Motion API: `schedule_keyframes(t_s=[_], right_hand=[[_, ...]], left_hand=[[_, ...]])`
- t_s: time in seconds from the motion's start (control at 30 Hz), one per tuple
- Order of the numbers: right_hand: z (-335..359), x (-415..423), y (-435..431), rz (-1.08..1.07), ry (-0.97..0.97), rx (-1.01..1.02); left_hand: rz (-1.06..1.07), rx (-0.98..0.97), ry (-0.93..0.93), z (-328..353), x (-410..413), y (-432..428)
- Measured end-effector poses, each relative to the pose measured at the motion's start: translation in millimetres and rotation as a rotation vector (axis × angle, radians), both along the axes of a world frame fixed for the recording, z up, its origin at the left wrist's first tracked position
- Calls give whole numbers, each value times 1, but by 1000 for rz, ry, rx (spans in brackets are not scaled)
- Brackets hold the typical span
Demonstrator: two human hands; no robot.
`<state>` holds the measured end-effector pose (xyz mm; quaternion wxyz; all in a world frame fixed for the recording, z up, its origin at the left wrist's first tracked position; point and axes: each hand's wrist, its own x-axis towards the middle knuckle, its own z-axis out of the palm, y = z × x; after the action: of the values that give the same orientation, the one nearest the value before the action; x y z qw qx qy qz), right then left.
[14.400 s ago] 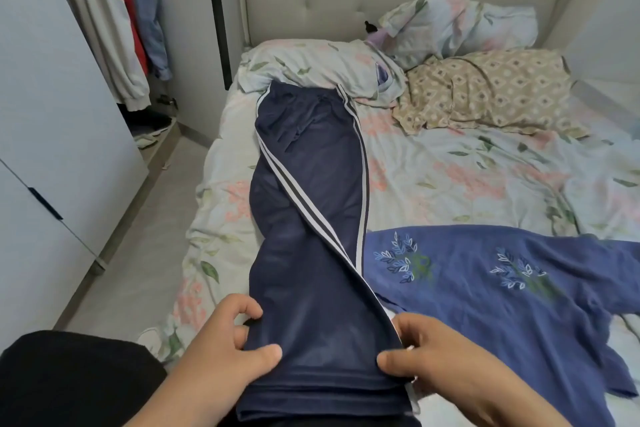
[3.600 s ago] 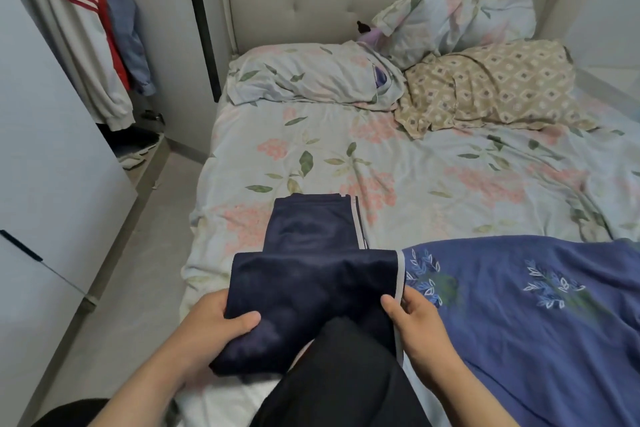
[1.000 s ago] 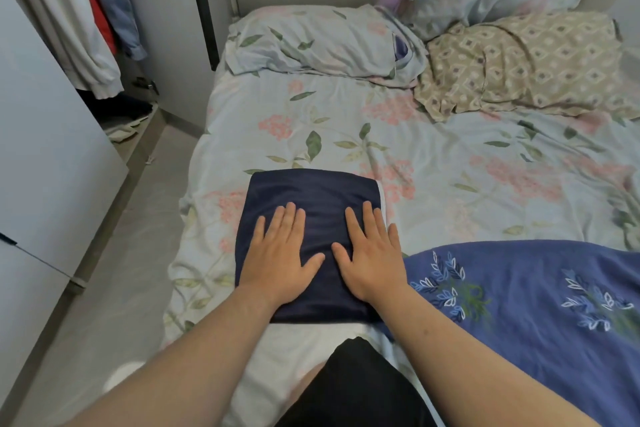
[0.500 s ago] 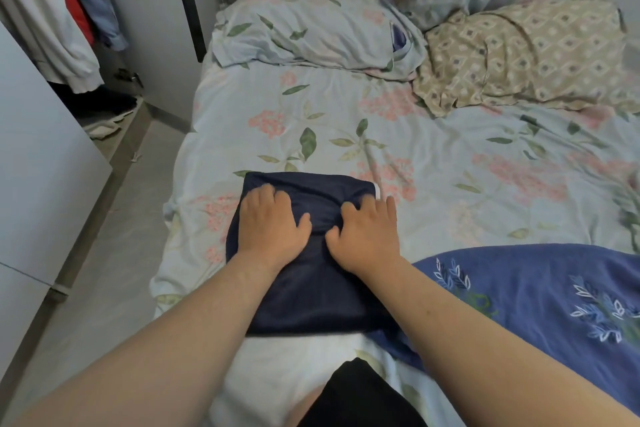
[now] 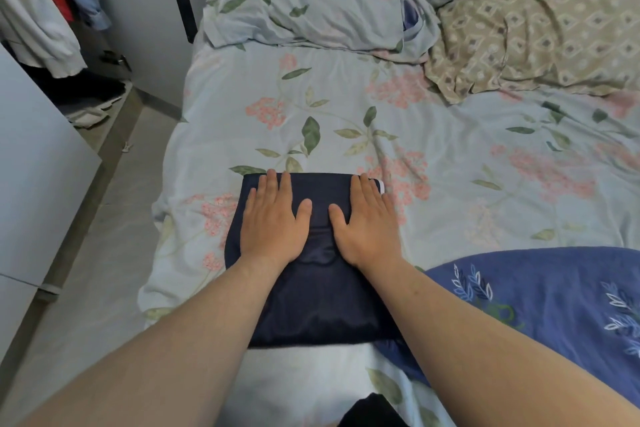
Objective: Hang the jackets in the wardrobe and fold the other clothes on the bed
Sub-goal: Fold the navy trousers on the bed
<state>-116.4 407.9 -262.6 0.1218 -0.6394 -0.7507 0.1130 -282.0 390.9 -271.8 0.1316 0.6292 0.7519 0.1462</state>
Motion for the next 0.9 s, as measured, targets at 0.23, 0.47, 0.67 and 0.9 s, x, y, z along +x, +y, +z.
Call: schedule_keyframes(t_s=[0.23,0.47,0.67,0.9], right_hand=[[23,11,8,119,-23,-194],[51,62,-115,571,12,230],[58,87,-142,496,-116,65],[140,70,-129,82,345,-103]], left_hand=[[-72,-114,-372,32,-20,-15],[-472,196,-13,41,-42,-181],[-262,50,87,46,-38,-187],[-84,118,-43,128,-45,-136]])
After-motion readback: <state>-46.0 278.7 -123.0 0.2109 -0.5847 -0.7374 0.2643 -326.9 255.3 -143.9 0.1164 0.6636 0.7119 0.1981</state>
